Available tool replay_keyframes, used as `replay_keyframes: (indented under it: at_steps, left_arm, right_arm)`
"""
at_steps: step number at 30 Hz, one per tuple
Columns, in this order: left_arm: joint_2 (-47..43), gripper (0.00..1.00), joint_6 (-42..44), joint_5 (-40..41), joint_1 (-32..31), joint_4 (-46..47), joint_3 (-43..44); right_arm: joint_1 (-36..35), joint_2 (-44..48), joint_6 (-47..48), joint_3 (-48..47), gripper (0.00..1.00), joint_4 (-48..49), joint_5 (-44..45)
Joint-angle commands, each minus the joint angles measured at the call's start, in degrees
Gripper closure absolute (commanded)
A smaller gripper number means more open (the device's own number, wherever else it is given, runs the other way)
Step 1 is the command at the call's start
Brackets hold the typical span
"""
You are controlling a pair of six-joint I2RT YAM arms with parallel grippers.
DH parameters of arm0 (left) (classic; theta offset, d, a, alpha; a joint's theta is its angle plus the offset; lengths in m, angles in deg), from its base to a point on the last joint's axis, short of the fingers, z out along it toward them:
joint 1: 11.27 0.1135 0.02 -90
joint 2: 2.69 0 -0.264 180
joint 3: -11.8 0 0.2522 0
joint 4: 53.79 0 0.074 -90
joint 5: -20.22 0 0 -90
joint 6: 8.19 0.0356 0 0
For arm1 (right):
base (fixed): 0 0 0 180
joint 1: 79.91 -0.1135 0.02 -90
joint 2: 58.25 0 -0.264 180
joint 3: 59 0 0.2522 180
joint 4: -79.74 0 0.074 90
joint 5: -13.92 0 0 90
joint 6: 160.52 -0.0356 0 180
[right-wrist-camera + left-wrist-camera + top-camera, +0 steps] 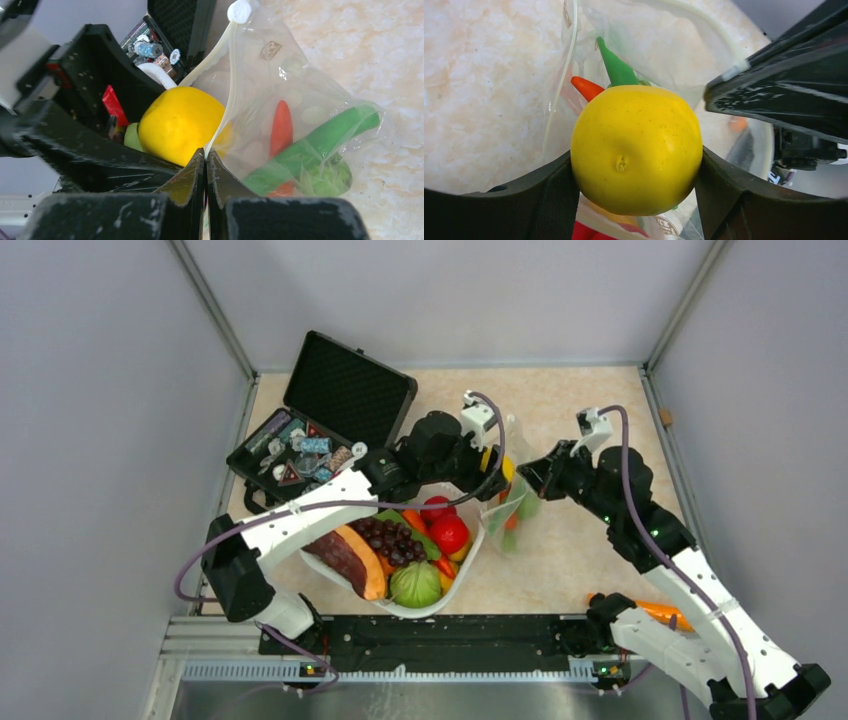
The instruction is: Place the food in the zip-top bag and seal the zipper
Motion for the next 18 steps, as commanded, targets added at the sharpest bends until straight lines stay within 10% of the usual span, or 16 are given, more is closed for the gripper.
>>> replay_keyframes:
  at_steps: [1, 14, 18]
  left_arm:
    - [1.64, 0.28, 0.74, 4.05, -0.58, -1.95, 3.69]
    - [-1.61, 0.04, 0.69, 2.08, -0.58, 1.82, 2.37]
    - [-5.93, 0.04, 1.10, 2.48, -0.58, 5.40, -0.63]
  right_arm:
    - [-0.08, 1.89, -1.13, -2.30, 1.00, 3.54, -0.47]
    - [-0.08, 1.25, -1.18, -1.34, 1.00, 3.11, 0.70]
    - [-0.08, 1.32, -2.77, 0.58, 1.00, -1.14, 17.05]
